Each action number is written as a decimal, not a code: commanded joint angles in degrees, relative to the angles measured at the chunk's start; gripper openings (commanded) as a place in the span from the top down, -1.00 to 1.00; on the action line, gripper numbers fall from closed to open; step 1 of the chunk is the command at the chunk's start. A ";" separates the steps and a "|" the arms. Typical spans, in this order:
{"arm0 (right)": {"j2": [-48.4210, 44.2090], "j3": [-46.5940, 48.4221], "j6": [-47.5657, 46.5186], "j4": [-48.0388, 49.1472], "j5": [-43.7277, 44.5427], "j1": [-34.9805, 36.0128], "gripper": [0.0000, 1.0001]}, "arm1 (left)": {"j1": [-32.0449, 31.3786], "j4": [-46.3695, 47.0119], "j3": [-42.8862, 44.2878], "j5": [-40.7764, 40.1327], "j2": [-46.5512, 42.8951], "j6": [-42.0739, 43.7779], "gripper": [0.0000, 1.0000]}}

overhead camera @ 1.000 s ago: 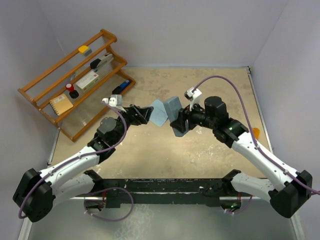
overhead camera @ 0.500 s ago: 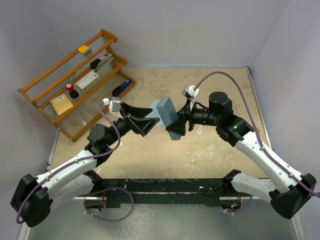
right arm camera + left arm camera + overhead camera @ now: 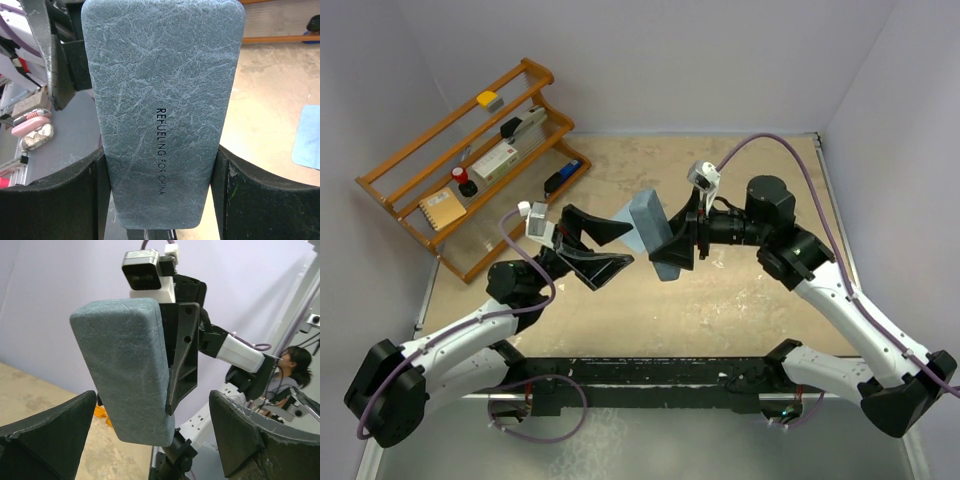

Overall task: Organize the sunglasses
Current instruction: Open the sunglasses case.

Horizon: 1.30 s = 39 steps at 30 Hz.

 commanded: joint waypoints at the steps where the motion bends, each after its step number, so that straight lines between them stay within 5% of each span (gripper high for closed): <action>1: 0.50 2.74 4.14 6.82 -6.22 0.11 1.00 | 0.12 10.27 1.46 5.17 3.20 -3.73 -0.82; 19: 2.39 2.33 3.20 4.84 -9.24 0.19 1.00 | 0.78 7.03 7.50 11.26 8.99 -1.26 -0.81; 39: 1.39 2.07 1.55 2.98 -8.47 0.20 1.00 | 5.83 14.97 7.84 11.87 14.49 -6.03 -0.84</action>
